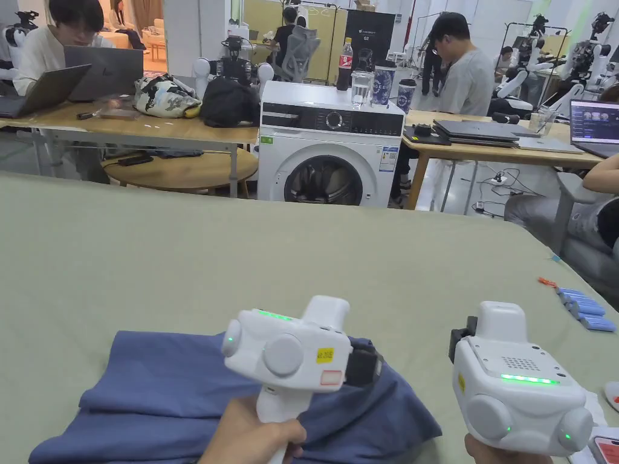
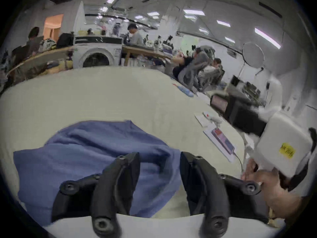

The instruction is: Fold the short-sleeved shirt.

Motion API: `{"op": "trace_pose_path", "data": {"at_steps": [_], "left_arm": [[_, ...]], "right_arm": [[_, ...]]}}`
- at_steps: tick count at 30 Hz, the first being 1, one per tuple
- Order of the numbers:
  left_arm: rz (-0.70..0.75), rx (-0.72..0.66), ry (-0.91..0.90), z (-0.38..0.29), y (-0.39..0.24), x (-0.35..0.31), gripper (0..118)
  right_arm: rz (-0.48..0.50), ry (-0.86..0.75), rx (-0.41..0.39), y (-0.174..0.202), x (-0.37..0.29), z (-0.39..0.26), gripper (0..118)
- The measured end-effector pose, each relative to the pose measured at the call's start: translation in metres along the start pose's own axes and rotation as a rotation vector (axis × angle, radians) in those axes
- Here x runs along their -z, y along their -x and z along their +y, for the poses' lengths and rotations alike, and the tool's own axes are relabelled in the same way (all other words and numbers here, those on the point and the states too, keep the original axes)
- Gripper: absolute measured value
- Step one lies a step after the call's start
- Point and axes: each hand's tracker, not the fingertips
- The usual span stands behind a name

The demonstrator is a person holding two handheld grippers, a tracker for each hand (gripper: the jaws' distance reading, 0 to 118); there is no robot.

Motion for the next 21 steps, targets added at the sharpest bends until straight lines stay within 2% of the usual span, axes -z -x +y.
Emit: {"op": "trace_pose_path", "data": {"at_steps": [3, 4, 5, 6, 7, 8, 10, 16, 21], "left_arm": [[0.085, -0.007, -0.108, 0.005, 0.018, -0.039, 48], [0.111, -0.017, -0.143, 0.004, 0.025, -0.051, 43], [0.146, -0.028, -0.185, 0.001, 0.032, -0.065, 29], [0.191, -0.029, -0.205, -0.001, 0.040, -0.074, 22], [0.224, -0.032, -0.210, -0.003, 0.047, -0.083, 22], [0.257, -0.032, -0.211, -0.006, 0.054, -0.090, 0], [0.353, -0.055, -0.227, -0.014, 0.068, -0.101, 0], [0.435, -0.171, -0.162, -0.027, 0.121, -0.132, 0], [0.490, -0.316, -0.067, -0.006, 0.201, -0.140, 0]], "right_arm": [[0.044, -0.021, -0.006, 0.017, -0.002, 0.008, 0], [0.053, -0.025, -0.007, 0.022, -0.003, 0.010, 0], [0.069, -0.030, -0.003, 0.029, -0.005, 0.013, 0], [0.084, -0.036, 0.003, 0.035, -0.006, 0.015, 0], [0.096, -0.038, 0.006, 0.040, -0.006, 0.016, 0], [0.109, -0.038, 0.010, 0.046, -0.006, 0.018, 0], [0.134, -0.044, 0.020, 0.058, -0.007, 0.021, 0], [0.186, -0.032, 0.020, 0.086, 0.002, 0.023, 0], [0.208, -0.011, 0.004, 0.096, 0.012, 0.023, 0]]}}
